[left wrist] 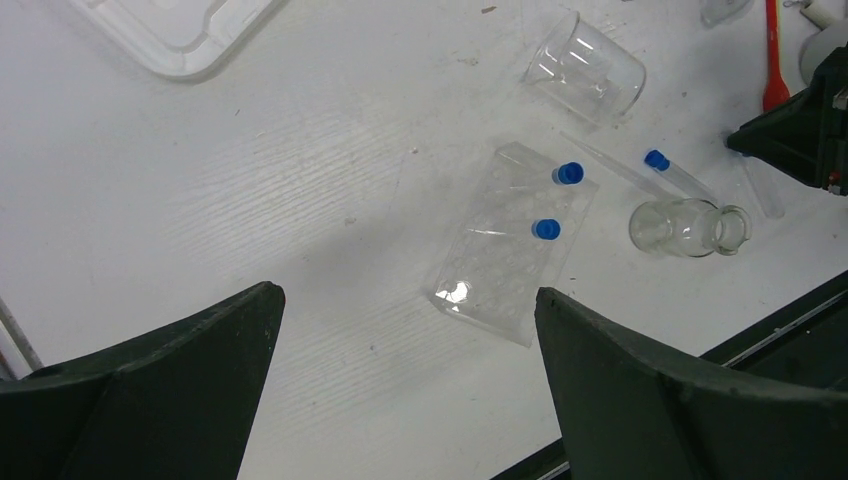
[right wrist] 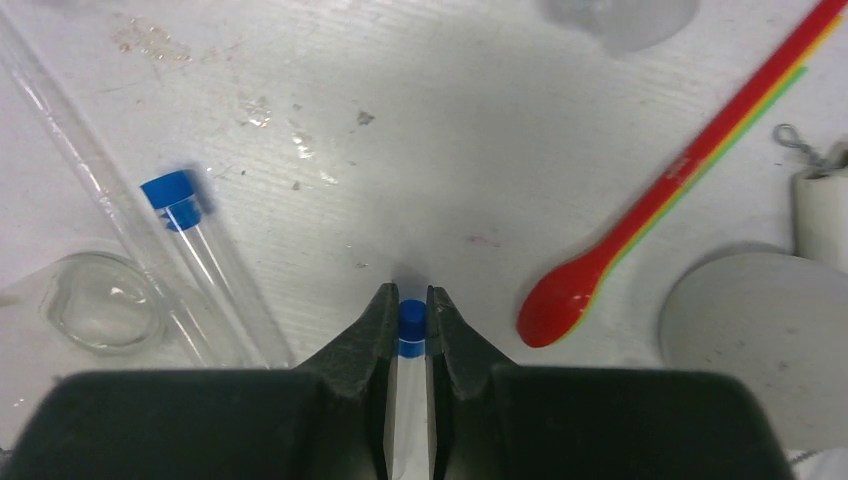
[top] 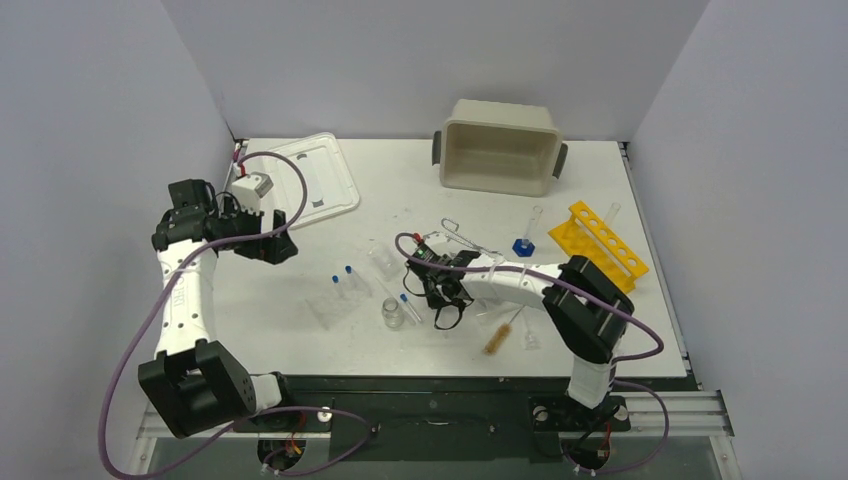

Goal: Organize the chemistry lab equipment
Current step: Pick up the test tube at the center of the board.

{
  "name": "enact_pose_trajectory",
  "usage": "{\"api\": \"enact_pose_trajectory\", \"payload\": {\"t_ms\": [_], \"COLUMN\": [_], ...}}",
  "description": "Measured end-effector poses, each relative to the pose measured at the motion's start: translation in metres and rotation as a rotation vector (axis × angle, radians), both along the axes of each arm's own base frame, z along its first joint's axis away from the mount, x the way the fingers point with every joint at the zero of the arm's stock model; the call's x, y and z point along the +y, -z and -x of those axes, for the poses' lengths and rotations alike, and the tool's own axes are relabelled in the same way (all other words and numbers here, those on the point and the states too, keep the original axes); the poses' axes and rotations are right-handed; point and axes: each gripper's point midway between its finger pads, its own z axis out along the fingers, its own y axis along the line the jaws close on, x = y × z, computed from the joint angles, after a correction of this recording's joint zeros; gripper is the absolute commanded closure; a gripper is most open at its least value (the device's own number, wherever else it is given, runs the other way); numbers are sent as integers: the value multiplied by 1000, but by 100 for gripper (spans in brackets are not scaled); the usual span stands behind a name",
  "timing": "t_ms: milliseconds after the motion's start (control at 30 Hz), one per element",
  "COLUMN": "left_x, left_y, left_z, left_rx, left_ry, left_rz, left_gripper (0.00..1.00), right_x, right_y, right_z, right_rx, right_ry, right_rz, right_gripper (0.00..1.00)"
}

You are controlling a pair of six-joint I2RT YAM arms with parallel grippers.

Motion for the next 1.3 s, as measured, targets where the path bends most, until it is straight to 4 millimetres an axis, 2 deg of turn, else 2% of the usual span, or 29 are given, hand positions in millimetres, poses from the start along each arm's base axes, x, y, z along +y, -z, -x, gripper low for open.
{"api": "enact_pose_trajectory", "payload": {"t_ms": [100, 233, 300, 433, 567, 667, 800, 933, 1100, 1300], "left_x": [-10, -26, -35, -57, -84, -105, -132, -146, -151, -158], "left_y": [-2, -14, -26, -56, -84, -97, -110, -122, -129, -126], "left_z": [-2, -5, -8, -9, -5, 4, 20, 35, 48, 55], "left_rx": [0, -20, -44, -87, -100, -85, -60, -72, -94, -89], "left_ry": [17, 52, 76, 134, 207, 258, 343, 411, 441, 489], "left_rz": [13, 47, 77, 168, 286, 377, 462, 497, 514, 515], "left_gripper": [3, 3, 3, 3, 3, 3, 3, 1, 16, 34], "right_x": [-10, -14, -7, 15, 44, 69, 99, 117, 130, 140], "right_y": [-9, -50, -84, -171, -258, -300, -339, -354, -352, -349], "right_z": [-6, -20, -31, -49, -49, -39, -29, -36, -41, -43], "right_rx": [-20, -109, -181, -369, -569, -670, -750, -779, -779, -764], "right_ry": [23, 38, 37, 32, 11, -8, -11, 7, 16, 27], "right_rz": [7, -33, -87, -256, -435, -536, -647, -704, -729, -768], "right_gripper": [100, 100, 100, 100, 100, 100, 100, 100, 100, 100]}}
